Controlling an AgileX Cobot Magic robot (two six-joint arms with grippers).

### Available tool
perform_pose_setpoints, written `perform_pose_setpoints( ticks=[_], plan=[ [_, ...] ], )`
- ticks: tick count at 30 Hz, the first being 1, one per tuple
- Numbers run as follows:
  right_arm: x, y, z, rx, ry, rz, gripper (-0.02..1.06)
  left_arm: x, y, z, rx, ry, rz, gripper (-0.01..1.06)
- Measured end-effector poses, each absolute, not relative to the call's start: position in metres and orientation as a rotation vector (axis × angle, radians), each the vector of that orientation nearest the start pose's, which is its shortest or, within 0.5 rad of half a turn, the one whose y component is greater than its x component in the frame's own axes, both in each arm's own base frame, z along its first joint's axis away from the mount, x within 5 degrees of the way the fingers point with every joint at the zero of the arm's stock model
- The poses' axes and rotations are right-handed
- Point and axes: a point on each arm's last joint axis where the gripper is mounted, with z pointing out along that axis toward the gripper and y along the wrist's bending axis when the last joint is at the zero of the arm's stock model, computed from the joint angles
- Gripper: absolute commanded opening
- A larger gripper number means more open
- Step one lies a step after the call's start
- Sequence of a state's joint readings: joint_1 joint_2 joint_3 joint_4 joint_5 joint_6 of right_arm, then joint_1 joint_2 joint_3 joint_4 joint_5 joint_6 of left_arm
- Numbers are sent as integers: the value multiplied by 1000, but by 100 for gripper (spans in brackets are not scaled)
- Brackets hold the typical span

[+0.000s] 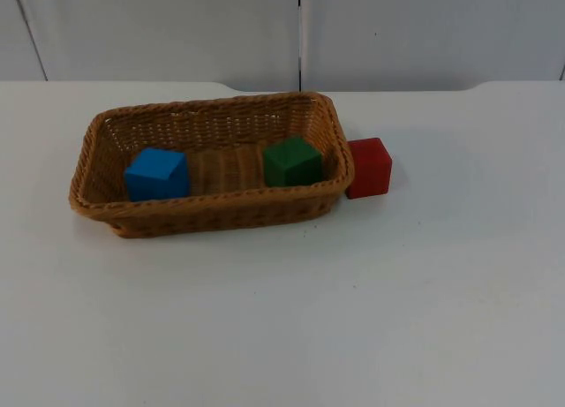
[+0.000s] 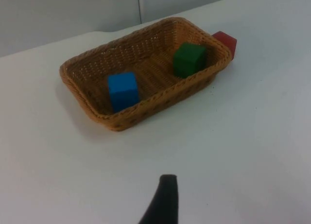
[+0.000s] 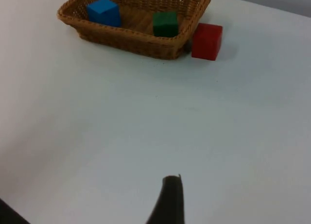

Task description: Pick up one cube with each hand and place exactly two cubes into the same basket, leaving the remaining cube outside.

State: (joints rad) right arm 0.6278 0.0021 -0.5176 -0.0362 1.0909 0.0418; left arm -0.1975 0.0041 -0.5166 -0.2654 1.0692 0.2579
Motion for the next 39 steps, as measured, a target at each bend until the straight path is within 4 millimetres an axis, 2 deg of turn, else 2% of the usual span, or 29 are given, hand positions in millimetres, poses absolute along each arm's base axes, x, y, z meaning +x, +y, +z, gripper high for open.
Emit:
perform_pose_setpoints(
  ticks=[18,32,39],
  plan=[
    [-5,-6,280,-631,1980,371,70,-12,-19,283,469,1968,-281,78],
    [-5,-6,280,-631,1978,371,70,-6,-6,276,301,2044,-178,78],
    [-5,-6,280,-631,1978,371,70,-6,-6,276,290,2046,-175,78]
  ],
)
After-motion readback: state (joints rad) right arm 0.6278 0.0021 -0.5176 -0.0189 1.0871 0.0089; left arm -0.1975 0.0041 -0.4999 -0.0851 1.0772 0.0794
